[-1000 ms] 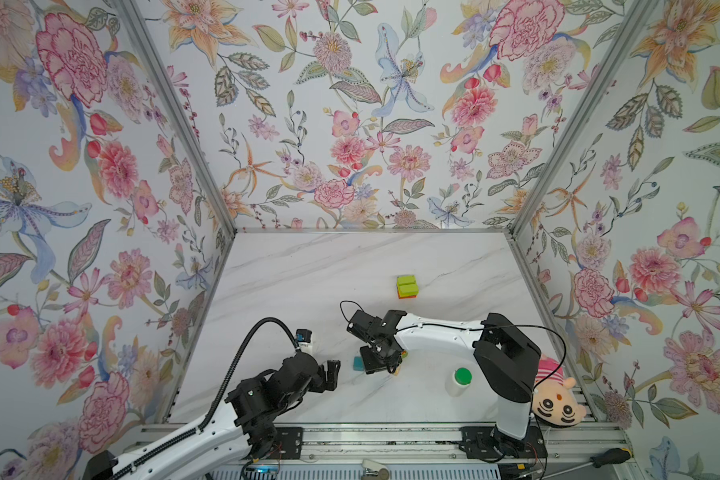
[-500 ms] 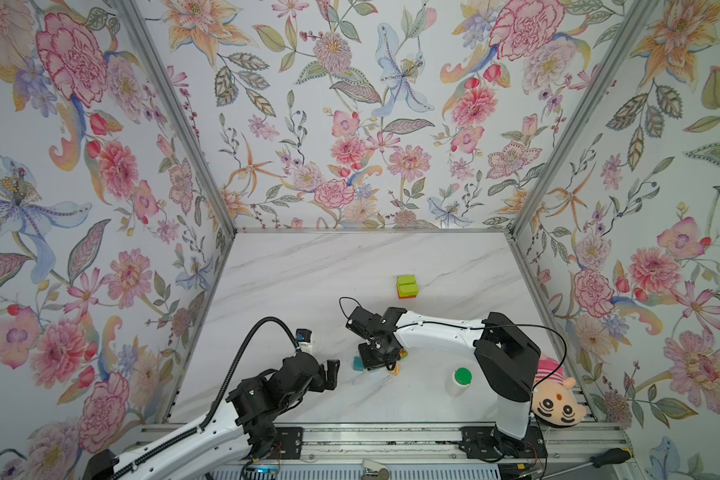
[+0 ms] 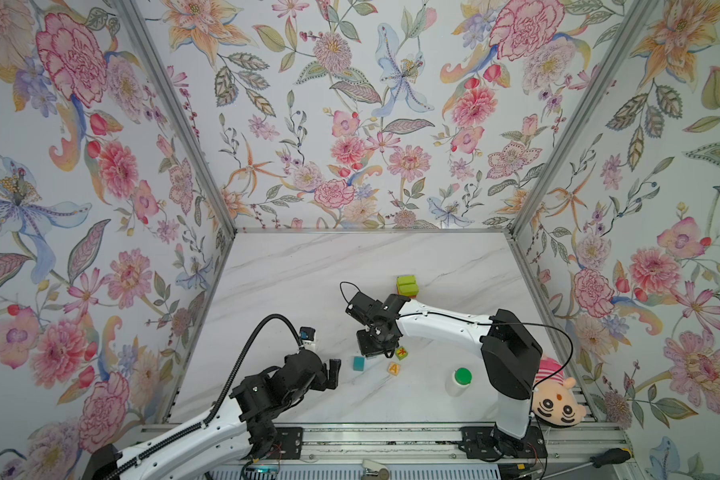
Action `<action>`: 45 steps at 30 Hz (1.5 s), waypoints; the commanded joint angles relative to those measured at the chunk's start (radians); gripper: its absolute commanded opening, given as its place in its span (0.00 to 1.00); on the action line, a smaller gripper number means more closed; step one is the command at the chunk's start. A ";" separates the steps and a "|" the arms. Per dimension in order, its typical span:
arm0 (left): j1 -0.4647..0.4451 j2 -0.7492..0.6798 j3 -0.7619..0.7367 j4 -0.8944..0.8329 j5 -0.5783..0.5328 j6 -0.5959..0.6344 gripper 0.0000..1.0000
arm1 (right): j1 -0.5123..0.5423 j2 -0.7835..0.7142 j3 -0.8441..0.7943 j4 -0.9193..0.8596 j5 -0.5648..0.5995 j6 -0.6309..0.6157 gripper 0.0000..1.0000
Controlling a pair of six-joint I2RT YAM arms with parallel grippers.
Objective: Build the wood block tower
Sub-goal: 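Lift the light-blue cube and carry it over the structure with the right gripper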
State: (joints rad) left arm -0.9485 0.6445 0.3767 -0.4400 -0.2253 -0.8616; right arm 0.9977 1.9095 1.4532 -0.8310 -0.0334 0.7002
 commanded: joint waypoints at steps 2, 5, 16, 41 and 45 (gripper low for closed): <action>-0.012 0.027 0.056 0.040 -0.053 0.061 0.99 | -0.047 -0.041 0.029 -0.070 0.033 -0.048 0.30; -0.011 0.069 0.085 0.064 -0.061 0.095 0.99 | -0.094 -0.047 0.048 -0.091 0.038 -0.079 0.29; 0.080 0.438 0.351 0.224 0.028 0.334 0.99 | -0.330 0.023 0.239 -0.154 -0.009 -0.246 0.29; 0.228 0.878 0.824 0.207 0.177 0.465 0.99 | -0.531 0.362 0.710 -0.305 -0.005 -0.472 0.30; 0.260 0.874 0.829 0.202 0.206 0.480 0.99 | -0.532 0.370 0.730 -0.307 -0.012 -0.485 0.31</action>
State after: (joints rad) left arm -0.7139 1.5150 1.1744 -0.2096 -0.0536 -0.4160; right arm 0.4614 2.2467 2.1490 -1.1122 -0.0376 0.2386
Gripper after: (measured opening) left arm 0.994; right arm 0.317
